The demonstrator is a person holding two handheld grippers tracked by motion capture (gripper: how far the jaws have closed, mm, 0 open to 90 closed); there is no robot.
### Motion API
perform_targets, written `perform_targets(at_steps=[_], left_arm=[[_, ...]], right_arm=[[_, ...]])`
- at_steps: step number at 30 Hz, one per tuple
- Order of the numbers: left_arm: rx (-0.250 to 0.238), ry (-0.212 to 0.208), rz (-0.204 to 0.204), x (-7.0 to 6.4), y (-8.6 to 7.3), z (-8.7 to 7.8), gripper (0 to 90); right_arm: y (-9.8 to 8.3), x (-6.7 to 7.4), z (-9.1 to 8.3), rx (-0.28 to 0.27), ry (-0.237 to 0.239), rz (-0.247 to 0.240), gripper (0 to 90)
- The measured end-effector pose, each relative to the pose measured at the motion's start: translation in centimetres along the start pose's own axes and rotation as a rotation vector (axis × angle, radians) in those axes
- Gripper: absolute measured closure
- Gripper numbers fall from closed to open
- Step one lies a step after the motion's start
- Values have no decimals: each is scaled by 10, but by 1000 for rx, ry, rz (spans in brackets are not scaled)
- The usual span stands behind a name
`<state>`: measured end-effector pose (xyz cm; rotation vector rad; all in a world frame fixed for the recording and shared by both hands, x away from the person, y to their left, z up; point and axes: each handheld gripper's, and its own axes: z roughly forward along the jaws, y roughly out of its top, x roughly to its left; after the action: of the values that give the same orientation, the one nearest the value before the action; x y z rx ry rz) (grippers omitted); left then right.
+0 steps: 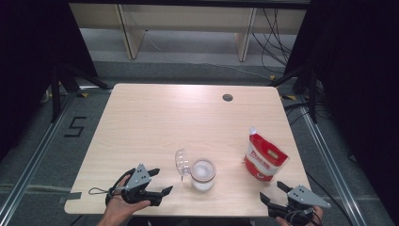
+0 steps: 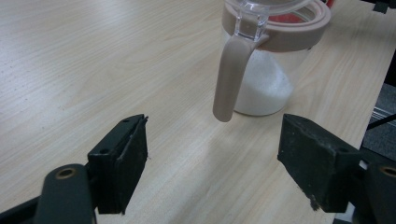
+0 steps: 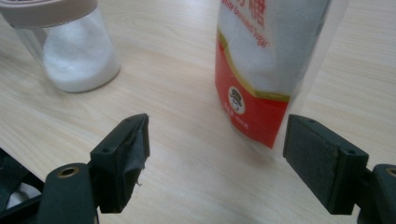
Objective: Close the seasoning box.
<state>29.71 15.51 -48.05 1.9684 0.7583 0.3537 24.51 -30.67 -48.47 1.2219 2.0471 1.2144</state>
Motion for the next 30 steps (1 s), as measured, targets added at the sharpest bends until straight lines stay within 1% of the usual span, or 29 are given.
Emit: perform_targets(at_steps=[1,2,3,4,5,6,8,9,10,11,12,13,15,16,17,18,19,20,21,22,23,24,25,26,28,29,30], left_arm=[[1,-1,1,0,1,0,257],[-1,-6,-7,0,1,0,281],[-4,-4,5,0,2,-1,309],[-7,-6,2,-1,3,-1,329],[-7,-3,11,-2,4,-2,352],[-18,-12,22,-2,4,-2,384],[-9,0,40,-3,7,-3,438],[-21,-11,34,-4,8,-2,474],[-23,-17,47,-3,9,-3,498],[-20,-15,61,-4,10,-3,526],[-26,-10,56,-6,11,-3,555],[-33,-11,61,-6,11,-3,584],[-41,-9,90,-7,14,-3,647],[-47,-12,68,-9,15,-2,673],[-47,-17,100,-8,17,-2,696],[-46,-16,86,-10,18,-2,717],[-47,-15,97,-11,19,-1,742],[-49,-21,91,-13,21,-1,764],[-45,-19,100,-13,22,0,785],[-46,-19,123,-13,24,0,804],[-48,-16,95,-15,24,1,821],[-50,-18,123,-14,26,1,837],[-50,-19,123,-15,27,2,855],[-47,-26,122,-16,28,3,868],[-53,-29,115,-17,29,3,892],[-51,-34,121,-17,30,4,893],[-49,-38,112,-18,31,4,894]], right_arm=[[0,0,1,0,11,0,237],[-1,1,0,-1,20,-2,237],[-1,2,-1,15,9,3,237],[-1,1,0,-5,3,-26,237],[-1,2,-1,1,-7,-25,237],[-1,2,-1,-4,-4,-27,237],[-1,3,-1,2,-5,-26,237],[-1,3,-1,8,-7,-32,237],[-1,3,-1,14,-1,-32,237],[-1,4,-1,6,-4,-30,237],[-1,4,0,7,-1,-29,237],[-1,4,0,7,0,-32,238],[-1,5,-1,19,3,-21,239],[0,5,-1,18,1,-23,239],[0,5,-1,17,0,-32,241],[0,5,-1,16,0,-31,241],[0,5,-1,15,1,-30,243],[0,5,-1,15,2,-31,244],[0,5,0,14,3,-30,244],[-1,5,0,17,4,-25,245],[0,5,0,16,3,-26,246],[0,5,0,16,4,-28,246],[-1,6,0,21,14,-19,247],[-1,6,1,14,11,-21,247],[-1,5,1,17,11,-26,248],[-1,5,1,18,13,-29,248],[-1,8,0,18,14,3,248]])
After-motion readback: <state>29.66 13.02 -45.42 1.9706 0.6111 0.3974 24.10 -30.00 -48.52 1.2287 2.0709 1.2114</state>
